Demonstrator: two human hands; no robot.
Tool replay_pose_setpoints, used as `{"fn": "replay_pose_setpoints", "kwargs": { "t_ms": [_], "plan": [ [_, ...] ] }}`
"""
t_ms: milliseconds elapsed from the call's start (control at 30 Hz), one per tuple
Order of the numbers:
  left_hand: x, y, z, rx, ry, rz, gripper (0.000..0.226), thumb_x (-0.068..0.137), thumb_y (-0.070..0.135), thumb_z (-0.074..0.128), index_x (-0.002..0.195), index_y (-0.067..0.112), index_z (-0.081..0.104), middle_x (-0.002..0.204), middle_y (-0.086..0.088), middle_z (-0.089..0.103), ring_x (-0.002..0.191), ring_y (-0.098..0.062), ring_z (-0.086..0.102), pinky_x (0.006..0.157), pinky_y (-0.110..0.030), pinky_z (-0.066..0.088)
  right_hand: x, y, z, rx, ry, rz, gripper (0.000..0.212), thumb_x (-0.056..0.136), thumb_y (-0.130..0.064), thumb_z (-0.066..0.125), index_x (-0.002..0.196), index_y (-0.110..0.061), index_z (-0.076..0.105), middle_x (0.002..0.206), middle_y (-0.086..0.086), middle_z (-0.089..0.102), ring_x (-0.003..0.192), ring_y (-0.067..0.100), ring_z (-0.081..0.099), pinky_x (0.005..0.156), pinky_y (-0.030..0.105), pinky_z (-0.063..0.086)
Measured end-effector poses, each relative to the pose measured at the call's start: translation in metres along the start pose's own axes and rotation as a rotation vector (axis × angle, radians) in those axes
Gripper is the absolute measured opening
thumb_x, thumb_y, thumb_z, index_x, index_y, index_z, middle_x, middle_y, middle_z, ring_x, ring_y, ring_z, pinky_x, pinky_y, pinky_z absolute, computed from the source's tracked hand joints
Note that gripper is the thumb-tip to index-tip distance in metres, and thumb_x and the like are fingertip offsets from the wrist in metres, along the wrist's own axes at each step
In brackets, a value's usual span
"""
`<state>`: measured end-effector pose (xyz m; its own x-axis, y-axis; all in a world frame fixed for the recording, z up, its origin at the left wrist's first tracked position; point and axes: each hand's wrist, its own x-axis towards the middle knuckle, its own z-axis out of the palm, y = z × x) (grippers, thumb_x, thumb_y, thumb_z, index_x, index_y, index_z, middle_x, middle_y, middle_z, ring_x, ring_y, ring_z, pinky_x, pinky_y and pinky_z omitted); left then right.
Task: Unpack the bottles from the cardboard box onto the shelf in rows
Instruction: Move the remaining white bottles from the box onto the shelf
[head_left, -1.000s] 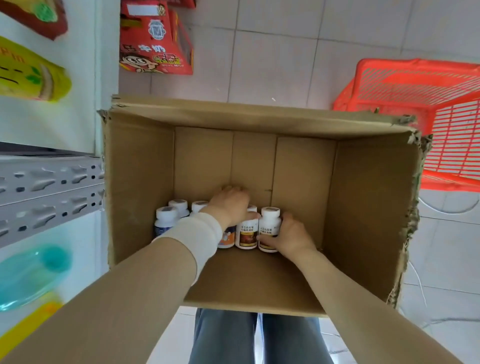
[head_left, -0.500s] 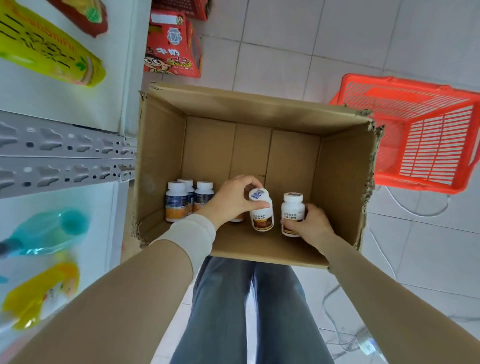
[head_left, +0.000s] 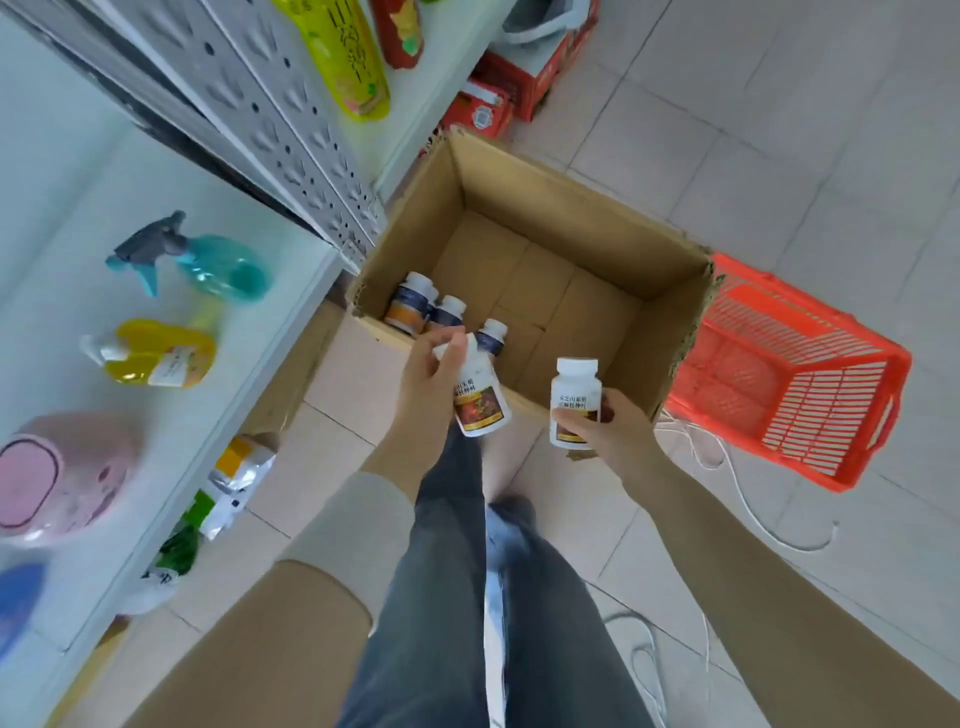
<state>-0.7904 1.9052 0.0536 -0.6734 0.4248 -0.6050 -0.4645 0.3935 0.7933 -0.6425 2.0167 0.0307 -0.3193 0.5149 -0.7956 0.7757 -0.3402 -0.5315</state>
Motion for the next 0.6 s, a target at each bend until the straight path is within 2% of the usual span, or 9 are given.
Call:
{"fn": "replay_pose_setpoints", "kwargs": {
  "t_ms": [67, 133, 200, 267, 333, 400, 500, 600],
  "plan": [
    [-0.034, -0.005, -0.009, -0.187, 0.069, -0.104, 0.022, 0.097, 0.036, 0.04, 0.113, 0.022, 0.048, 0.099, 0.0, 0.063, 0.084, -0.016, 0.062, 0.088, -0.033, 0.052, -0.03, 0.0, 0.006, -0.052, -0.04, -0.058, 0.054, 0.079, -0.031, 0.071, 0.124, -0.011, 0.048, 0.112, 0.001, 0.057, 0.107, 0.018, 0.058, 0.087, 0.029, 0.05],
    [-0.068, -0.008, -0.024, -0.305, 0.106, -0.184, 0.027, 0.097, 0.035, 0.042, 0.115, 0.016, 0.049, 0.099, -0.003, 0.064, 0.081, -0.017, 0.061, 0.088, -0.036, 0.05, -0.062, 0.001, 0.015, -0.082, -0.108, -0.108, 0.053, 0.081, -0.029, 0.069, 0.126, -0.011, 0.046, 0.112, 0.001, 0.057, 0.099, 0.012, 0.058, 0.084, 0.022, 0.05],
    [-0.101, -0.014, -0.045, -0.405, 0.117, -0.229, 0.021, 0.095, 0.031, 0.048, 0.105, 0.014, 0.053, 0.098, -0.003, 0.065, 0.085, -0.02, 0.061, 0.091, -0.038, 0.049, -0.095, 0.002, 0.028, -0.09, -0.206, -0.152, 0.047, 0.084, -0.022, 0.067, 0.125, -0.013, 0.046, 0.103, -0.005, 0.057, 0.086, 0.006, 0.058, 0.068, 0.005, 0.049],
    [-0.133, -0.023, -0.07, -0.498, 0.115, -0.238, 0.013, 0.094, 0.024, 0.051, 0.098, 0.012, 0.056, 0.103, -0.006, 0.067, 0.094, -0.024, 0.061, 0.095, -0.04, 0.047, -0.126, 0.006, 0.041, -0.119, -0.276, -0.172, 0.04, 0.085, -0.018, 0.065, 0.12, -0.018, 0.045, 0.096, -0.01, 0.054, 0.081, 0.0, 0.055, 0.058, -0.002, 0.044],
    [-0.167, -0.032, -0.097, -0.556, 0.108, -0.219, 0.013, 0.096, 0.021, 0.048, 0.097, 0.011, 0.055, 0.107, -0.008, 0.066, 0.097, -0.024, 0.06, 0.099, -0.042, 0.045, -0.154, 0.012, 0.055, -0.155, -0.331, -0.201, 0.039, 0.085, -0.017, 0.065, 0.116, -0.021, 0.042, 0.103, -0.006, 0.052, 0.087, 0.004, 0.056, 0.069, 0.003, 0.046],
    [-0.201, -0.041, -0.122, -0.605, 0.107, -0.177, 0.015, 0.097, 0.021, 0.044, 0.097, 0.009, 0.054, 0.105, -0.009, 0.066, 0.096, -0.023, 0.062, 0.097, -0.041, 0.046, -0.18, 0.019, 0.07, -0.206, -0.387, -0.205, 0.041, 0.085, -0.021, 0.065, 0.116, -0.023, 0.038, 0.11, -0.002, 0.05, 0.099, 0.01, 0.053, 0.084, 0.017, 0.043],
    [-0.252, -0.056, -0.156, -0.65, 0.157, -0.103, 0.014, 0.097, 0.02, 0.043, 0.098, 0.009, 0.052, 0.099, -0.008, 0.065, 0.092, -0.023, 0.065, 0.09, -0.041, 0.05, -0.217, 0.034, 0.097, -0.308, -0.455, -0.211, 0.043, 0.086, -0.026, 0.064, 0.121, -0.02, 0.04, 0.114, 0.0, 0.053, 0.107, 0.016, 0.054, 0.087, 0.024, 0.042],
    [-0.303, -0.075, -0.191, -0.632, 0.233, -0.029, 0.013, 0.096, 0.021, 0.045, 0.099, 0.01, 0.051, 0.095, -0.007, 0.064, 0.089, -0.021, 0.064, 0.088, -0.04, 0.051, -0.256, 0.051, 0.126, -0.353, -0.524, -0.223, 0.049, 0.084, -0.029, 0.066, 0.125, -0.016, 0.043, 0.121, 0.007, 0.057, 0.111, 0.019, 0.057, 0.097, 0.035, 0.046]
  ]
}}
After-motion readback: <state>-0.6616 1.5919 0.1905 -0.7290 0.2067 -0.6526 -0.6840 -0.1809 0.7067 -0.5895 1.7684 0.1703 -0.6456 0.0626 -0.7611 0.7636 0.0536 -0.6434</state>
